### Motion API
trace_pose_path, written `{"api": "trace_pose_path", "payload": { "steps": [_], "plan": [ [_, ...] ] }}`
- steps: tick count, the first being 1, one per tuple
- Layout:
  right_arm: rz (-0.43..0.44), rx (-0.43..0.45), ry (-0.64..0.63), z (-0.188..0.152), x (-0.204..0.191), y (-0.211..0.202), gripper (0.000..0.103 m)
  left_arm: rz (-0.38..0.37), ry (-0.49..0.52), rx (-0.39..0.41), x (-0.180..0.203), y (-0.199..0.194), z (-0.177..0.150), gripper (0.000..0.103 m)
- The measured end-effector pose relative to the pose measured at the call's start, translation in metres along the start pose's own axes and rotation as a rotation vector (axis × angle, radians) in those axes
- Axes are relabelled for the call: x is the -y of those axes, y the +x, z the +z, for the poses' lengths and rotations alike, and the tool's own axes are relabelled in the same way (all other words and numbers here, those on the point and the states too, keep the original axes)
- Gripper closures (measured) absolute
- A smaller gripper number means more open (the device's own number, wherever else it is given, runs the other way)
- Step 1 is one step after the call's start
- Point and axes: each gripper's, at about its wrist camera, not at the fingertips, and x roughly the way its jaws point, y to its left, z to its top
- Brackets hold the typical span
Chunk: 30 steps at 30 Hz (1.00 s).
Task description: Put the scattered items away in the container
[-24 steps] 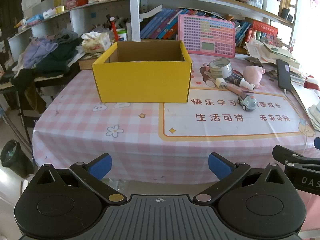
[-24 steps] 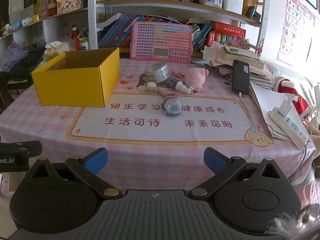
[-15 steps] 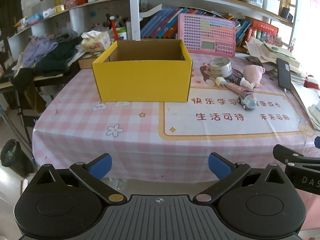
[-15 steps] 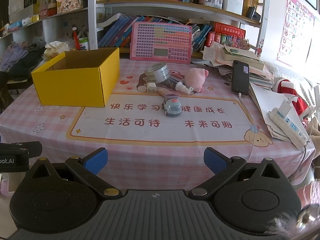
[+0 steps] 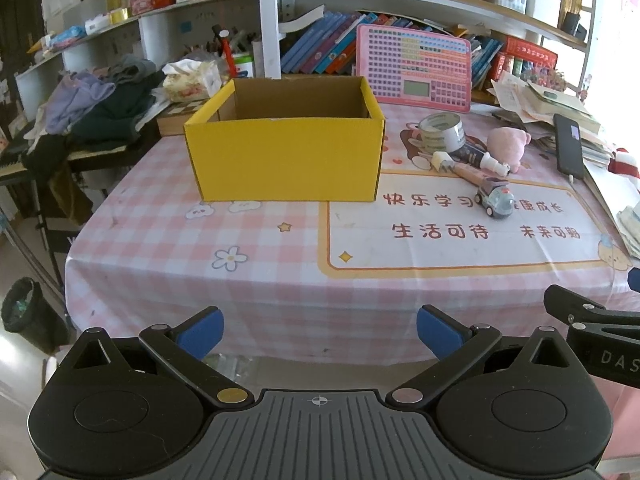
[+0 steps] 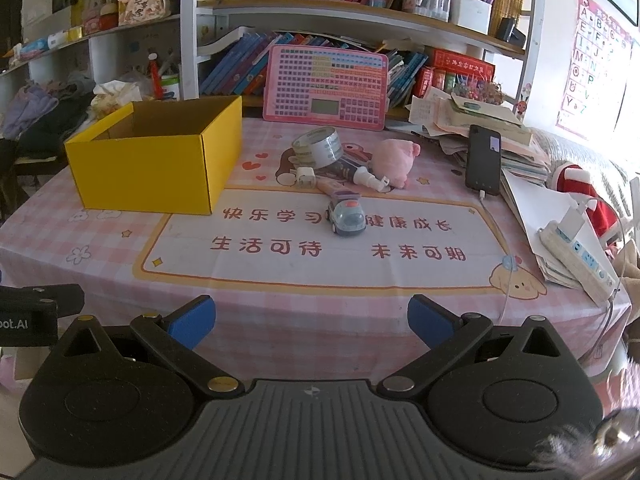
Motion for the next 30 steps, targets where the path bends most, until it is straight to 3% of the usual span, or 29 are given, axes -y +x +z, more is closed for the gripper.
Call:
{"api": "trace_pose_path", "payload": {
  "steps": [30],
  "plan": [
    [0.011,0.012,-0.025,0.008,0.006,-0.004,0.0,-0.01,0.009,0.0,0.001,-0.004,0.0,0.0]
  ]
}}
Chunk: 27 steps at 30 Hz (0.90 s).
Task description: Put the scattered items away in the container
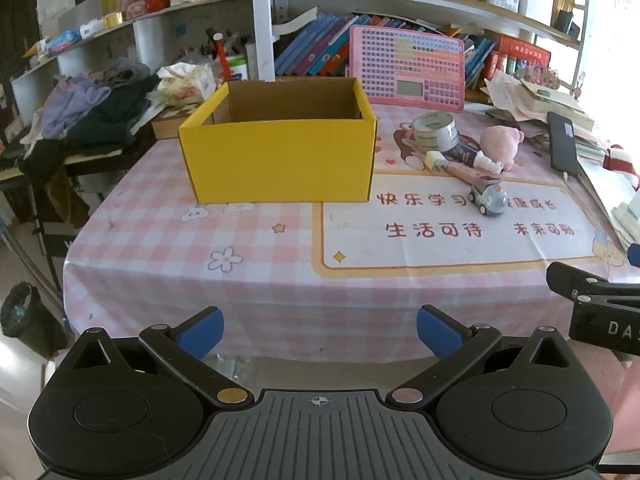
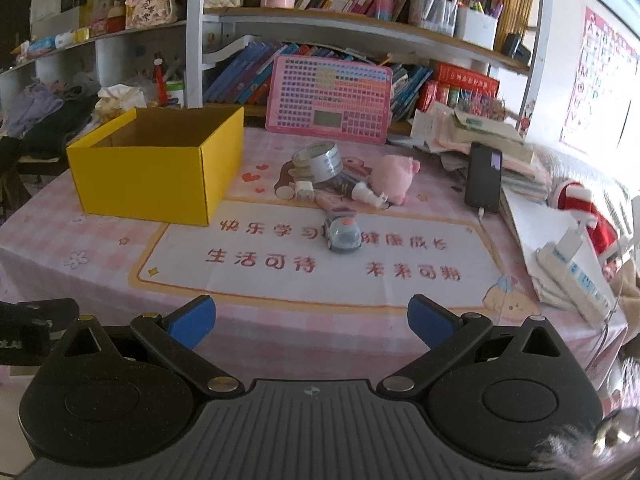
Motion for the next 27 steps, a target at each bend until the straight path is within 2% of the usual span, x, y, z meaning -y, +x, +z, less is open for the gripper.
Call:
{"api": "trace_pose_path", "payload": {
  "steps": [9,16,27],
  "plan": [
    [0.004,0.019,0.018,-0.009,-0.006,-0.007,0.0,-0.015,0.021,0.017,0.001,0.0,0.0,0.0],
    [0.016,-0.011,0.065,-0.01,-0.003,-0.004,0.0,-0.034,0.022,0.002,-0.002,0.005,0.002,0.0],
    [0.019,-0.033,0.057,-0.011,-0.011,0.0,0.0,-0.049,0.022,0.002,-0.008,0.007,0.002,0.0]
  ]
}}
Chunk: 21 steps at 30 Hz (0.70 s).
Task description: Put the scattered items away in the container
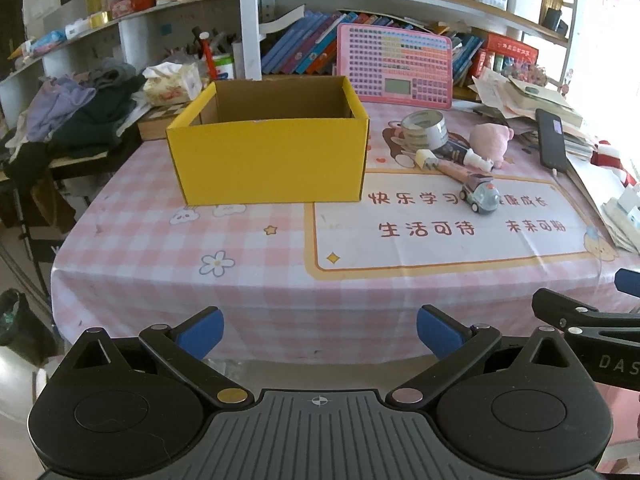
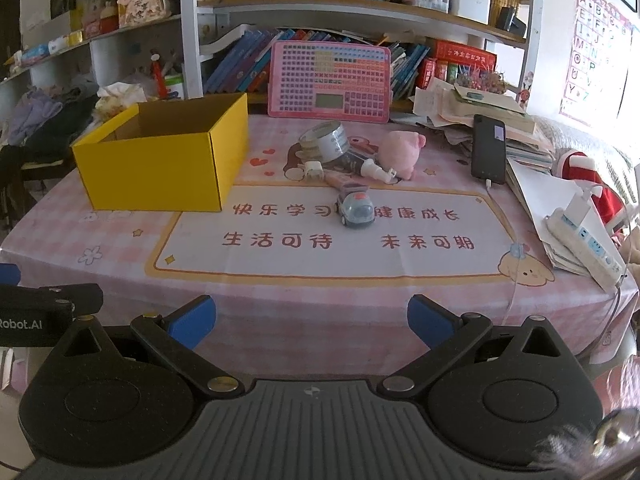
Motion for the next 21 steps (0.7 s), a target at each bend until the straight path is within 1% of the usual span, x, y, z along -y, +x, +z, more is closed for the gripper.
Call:
{"api": "trace_pose_path", "payload": {
  "steps": [3,7,21],
  "plan": [
    [0.004,0.001,0.008,0.001,-0.001,0.001,0.0,0.001,-0.008,0.004,-0.003,0.0,0.0,0.0],
    [-0.016,0.004,0.004,0.002,-0.004,0.002,0.0,0.0,-0.008,0.001,-0.006,0.001,0.001,0.0],
    [-0.016,0.005,-0.007,0.004,-0.01,0.003,0.0,-0.004,-0.015,0.002,-0.01,0.002,0.002,0.0]
  ]
}}
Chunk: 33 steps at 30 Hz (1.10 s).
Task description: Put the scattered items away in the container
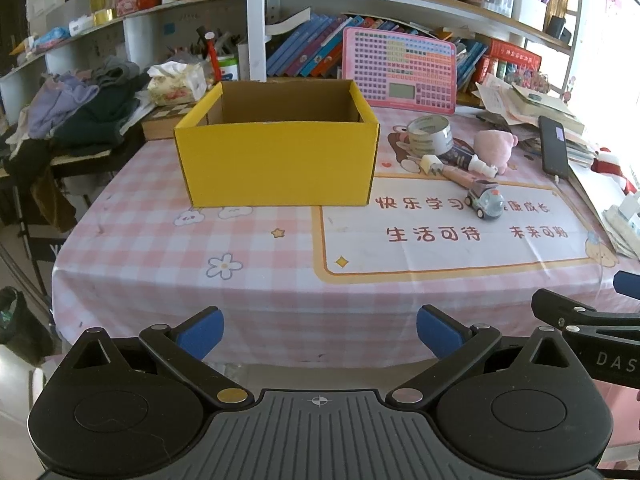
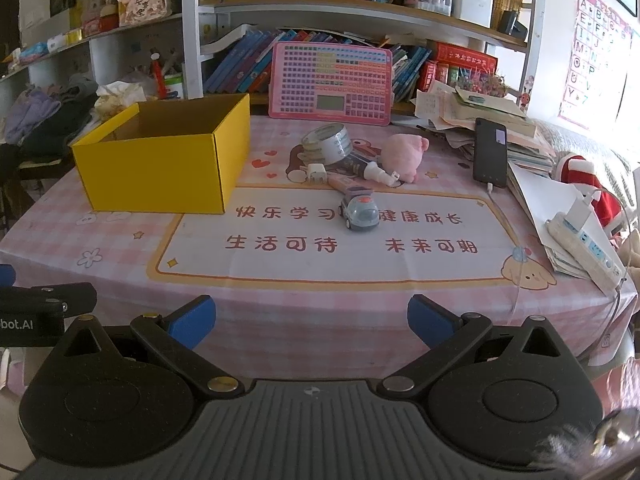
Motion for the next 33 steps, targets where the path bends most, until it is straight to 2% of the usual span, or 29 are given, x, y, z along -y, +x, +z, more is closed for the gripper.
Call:
{"api": "trace_pose_path", "payload": {
  "steps": [16,33],
  "plan": [
    [0.031,-0.001,-0.022,0.011,-0.017,0.01,0.0,0.011,-0.051,0.01,-0.022,0.001,0.002,0.0],
    [0.032,-0.036,-0.015,0.014,-0.011,0.027,0.0,-0.012,-0.04,-0.015,-0.015,0.018,0.008,0.0]
  ]
}}
